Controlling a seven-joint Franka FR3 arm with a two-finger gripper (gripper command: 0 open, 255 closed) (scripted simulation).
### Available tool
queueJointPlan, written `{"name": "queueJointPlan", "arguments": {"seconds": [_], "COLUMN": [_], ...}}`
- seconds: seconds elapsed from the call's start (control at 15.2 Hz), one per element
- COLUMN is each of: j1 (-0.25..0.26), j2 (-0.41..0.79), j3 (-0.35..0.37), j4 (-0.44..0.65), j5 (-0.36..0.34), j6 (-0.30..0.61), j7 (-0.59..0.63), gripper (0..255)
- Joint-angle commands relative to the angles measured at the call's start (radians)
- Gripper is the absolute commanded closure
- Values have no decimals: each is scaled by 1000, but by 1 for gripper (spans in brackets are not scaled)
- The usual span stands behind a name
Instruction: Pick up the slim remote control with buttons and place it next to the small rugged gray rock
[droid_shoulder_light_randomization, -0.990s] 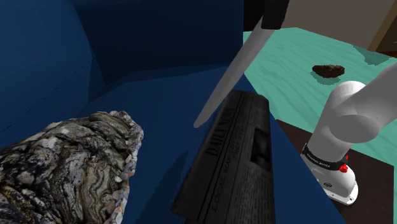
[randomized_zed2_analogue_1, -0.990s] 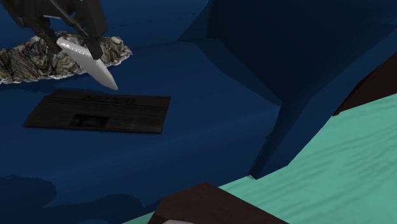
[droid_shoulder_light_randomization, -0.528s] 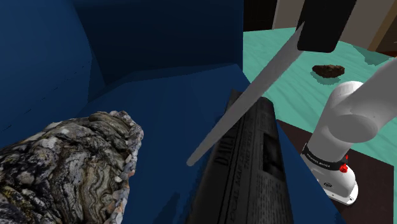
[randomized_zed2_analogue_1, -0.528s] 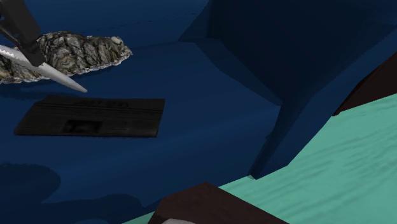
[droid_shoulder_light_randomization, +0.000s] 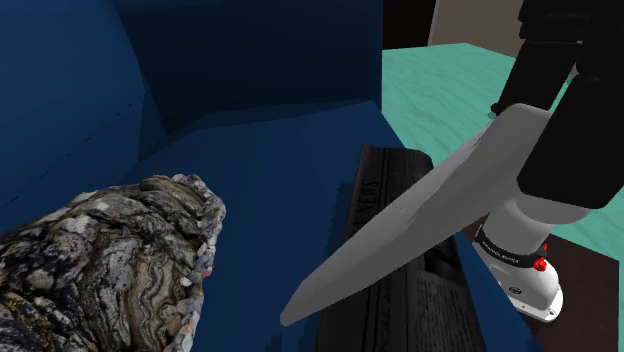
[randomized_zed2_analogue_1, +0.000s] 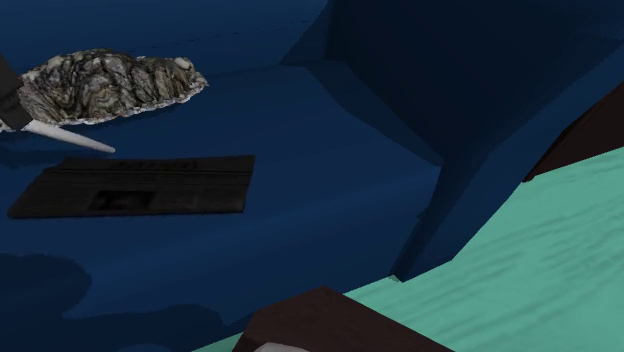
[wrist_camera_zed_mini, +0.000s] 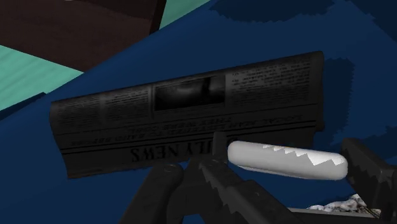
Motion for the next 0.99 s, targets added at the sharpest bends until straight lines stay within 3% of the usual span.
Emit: {"name": "queueJointPlan", "arguments": {"seconds": [0.0,0.53,0.92], "j1": [13,49,17], "j2": [-24,-105,-188], "j3": [-17,-46,-33], "j4": [-50,-220,-328], "j5": [10,49,111], "j6": [24,117,165], "j7": [-15,-61,-117], "gripper": [255,255,255]}}
